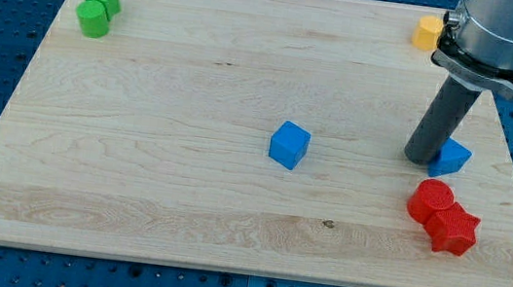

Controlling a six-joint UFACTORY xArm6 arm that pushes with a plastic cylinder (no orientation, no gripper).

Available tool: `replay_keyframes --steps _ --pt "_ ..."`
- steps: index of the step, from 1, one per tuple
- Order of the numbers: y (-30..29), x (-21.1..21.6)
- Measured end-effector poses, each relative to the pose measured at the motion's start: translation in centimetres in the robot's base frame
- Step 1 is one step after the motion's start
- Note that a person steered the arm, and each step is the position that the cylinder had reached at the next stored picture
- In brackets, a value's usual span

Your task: Push the red circle and the red star to the bottom right

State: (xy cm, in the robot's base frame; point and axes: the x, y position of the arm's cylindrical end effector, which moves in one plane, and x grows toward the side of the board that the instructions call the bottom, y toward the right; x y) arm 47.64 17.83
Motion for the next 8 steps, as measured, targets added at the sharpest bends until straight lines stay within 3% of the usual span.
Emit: replay_keyframes --steps 8 --pt "-2.2 8.1"
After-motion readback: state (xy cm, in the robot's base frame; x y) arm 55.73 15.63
